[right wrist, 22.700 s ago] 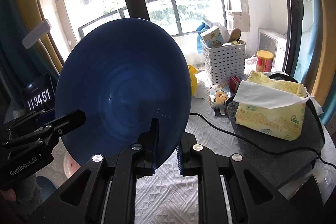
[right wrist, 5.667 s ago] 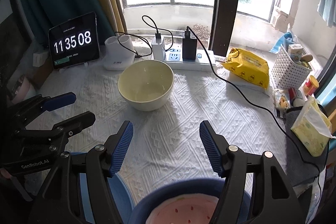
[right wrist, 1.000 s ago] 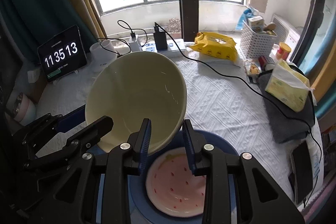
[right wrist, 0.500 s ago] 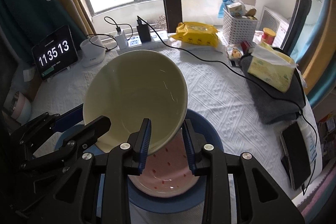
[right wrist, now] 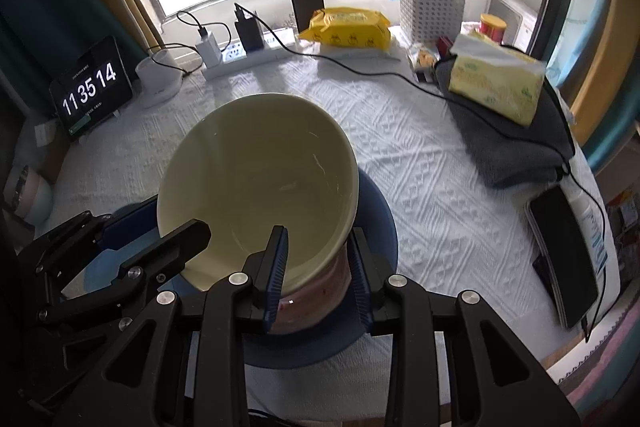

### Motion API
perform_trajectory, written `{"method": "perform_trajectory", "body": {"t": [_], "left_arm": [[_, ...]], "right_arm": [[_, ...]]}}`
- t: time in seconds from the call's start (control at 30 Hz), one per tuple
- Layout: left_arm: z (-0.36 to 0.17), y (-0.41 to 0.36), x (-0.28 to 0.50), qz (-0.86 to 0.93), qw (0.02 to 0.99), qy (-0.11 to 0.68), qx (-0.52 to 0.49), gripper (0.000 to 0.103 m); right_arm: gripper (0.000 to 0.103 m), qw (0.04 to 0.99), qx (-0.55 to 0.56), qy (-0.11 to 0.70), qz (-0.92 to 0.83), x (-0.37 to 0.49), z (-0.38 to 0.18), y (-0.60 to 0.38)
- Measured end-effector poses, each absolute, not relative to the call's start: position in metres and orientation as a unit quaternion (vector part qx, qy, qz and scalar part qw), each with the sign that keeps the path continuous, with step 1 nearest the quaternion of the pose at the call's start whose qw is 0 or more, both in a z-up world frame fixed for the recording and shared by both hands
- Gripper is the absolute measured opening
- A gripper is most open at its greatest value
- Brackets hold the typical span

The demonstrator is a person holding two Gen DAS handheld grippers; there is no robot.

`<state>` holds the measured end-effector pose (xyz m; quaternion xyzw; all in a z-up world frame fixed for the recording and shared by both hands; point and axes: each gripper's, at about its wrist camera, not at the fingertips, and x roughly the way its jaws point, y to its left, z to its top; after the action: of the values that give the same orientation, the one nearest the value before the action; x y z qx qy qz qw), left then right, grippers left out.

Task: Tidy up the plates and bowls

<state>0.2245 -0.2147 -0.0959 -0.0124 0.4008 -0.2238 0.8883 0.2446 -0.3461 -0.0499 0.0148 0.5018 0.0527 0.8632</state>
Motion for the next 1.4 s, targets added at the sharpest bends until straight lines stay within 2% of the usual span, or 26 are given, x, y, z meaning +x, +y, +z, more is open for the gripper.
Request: {"method": "perform_trajectory", "body": {"t": [0.97, 1.4], "left_arm": [[-0.12, -0.215, 0.217, -0.226, 0.864, 0.45, -0.006, 0.038], [-0.11, -0.207, 0.216, -0.218, 0.874, 0.434, -0.006, 0.04]], "right_arm": [[0.033, 0.832, 0.004, 0.553, 0.05, 0.237, -0.08, -0.343], [0.033, 0.836, -0.006, 0.547, 0.047, 0.239, -0.077, -0.34]]}}
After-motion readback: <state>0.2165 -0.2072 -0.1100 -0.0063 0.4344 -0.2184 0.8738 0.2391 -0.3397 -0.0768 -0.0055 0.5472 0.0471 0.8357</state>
